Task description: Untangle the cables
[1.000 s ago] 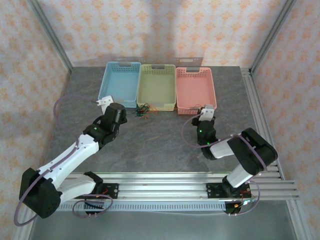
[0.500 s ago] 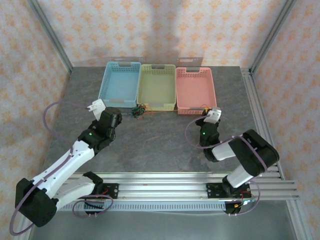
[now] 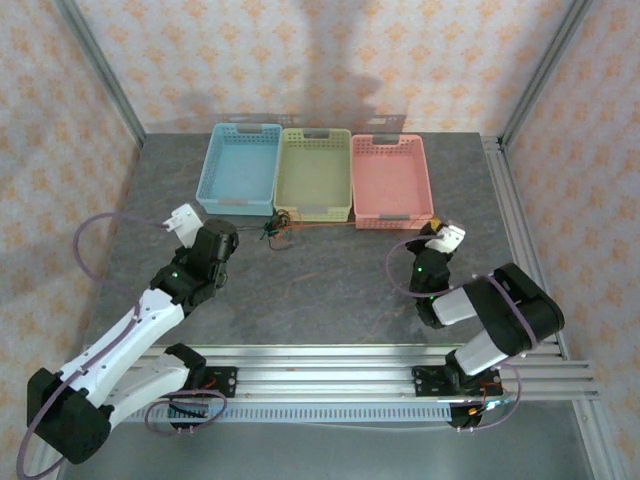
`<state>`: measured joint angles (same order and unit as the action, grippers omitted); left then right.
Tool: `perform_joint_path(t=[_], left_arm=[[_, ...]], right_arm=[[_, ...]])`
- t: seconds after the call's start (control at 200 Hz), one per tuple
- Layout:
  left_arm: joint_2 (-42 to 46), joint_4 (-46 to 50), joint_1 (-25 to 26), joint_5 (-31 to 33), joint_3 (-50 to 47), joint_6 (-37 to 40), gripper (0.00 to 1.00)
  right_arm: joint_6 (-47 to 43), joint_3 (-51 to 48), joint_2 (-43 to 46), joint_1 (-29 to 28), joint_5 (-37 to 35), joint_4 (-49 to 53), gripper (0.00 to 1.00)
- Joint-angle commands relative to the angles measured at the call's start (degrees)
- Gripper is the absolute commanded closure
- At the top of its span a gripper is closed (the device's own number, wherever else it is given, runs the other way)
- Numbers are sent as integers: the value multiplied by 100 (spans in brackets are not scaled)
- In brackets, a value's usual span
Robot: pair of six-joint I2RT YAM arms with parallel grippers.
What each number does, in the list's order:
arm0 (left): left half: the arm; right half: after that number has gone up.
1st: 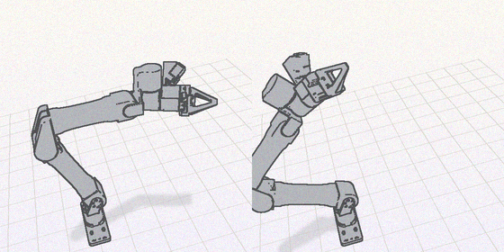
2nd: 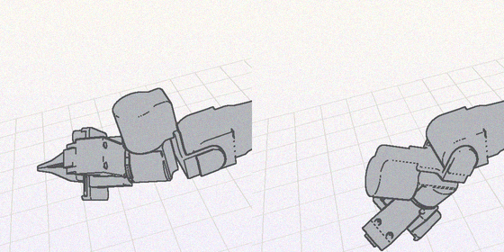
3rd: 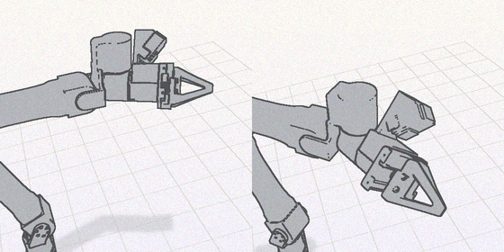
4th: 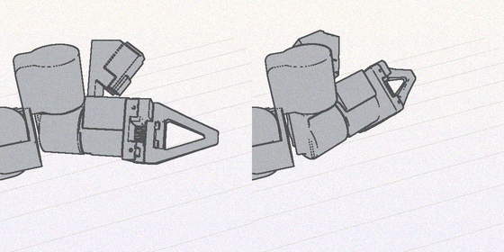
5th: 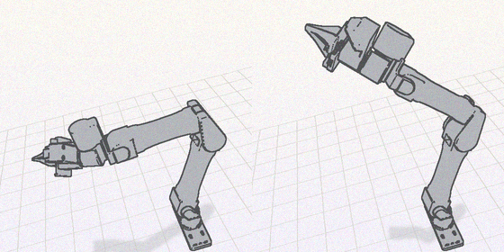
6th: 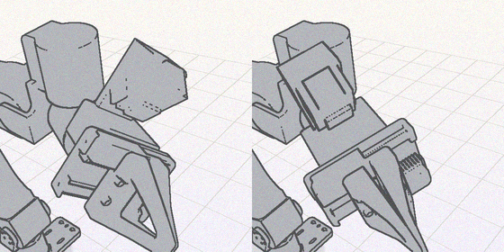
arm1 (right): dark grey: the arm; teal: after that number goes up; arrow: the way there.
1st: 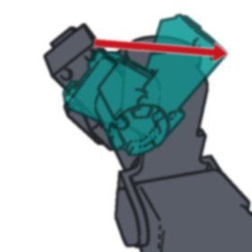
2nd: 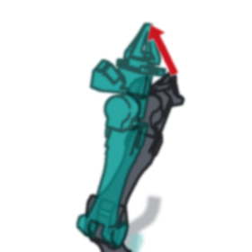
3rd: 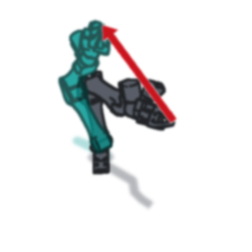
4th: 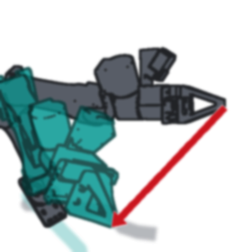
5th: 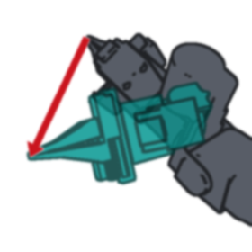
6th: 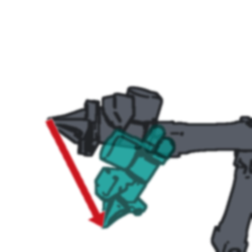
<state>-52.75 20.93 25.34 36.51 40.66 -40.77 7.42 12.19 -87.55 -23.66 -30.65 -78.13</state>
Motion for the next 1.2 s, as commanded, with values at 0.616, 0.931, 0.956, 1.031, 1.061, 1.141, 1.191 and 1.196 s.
perform_joint_path(t=[0.616,0.931,0.956,1.031,1.061,1.141,1.191,1.196], left_arm=[[-2,-64,-232,474,-147,224,100],[-328,-638,-232,-1083,-52,810,100],[-361,-738,-232,-1340,-54,880,100],[-519,-1008,-227,-2069,-26,1065,100],[-615,-1105,-223,-2341,5,1177,100],[-929,-1221,-208,-3007,167,1288,100],[-1160,-1224,-163,-3282,288,1351,100],[-1181,-1228,-153,-3304,299,1356,100]], right_arm=[[1153,-81,320,688,47,656,100],[1052,59,217,687,819,659,100],[1045,73,197,692,900,658,100],[1034,105,135,688,1121,603,100],[1014,101,101,692,1235,538,100],[951,126,11,687,1614,377,100],[953,157,-40,690,1810,341,100],[949,159,-42,689,1827,332,100]])
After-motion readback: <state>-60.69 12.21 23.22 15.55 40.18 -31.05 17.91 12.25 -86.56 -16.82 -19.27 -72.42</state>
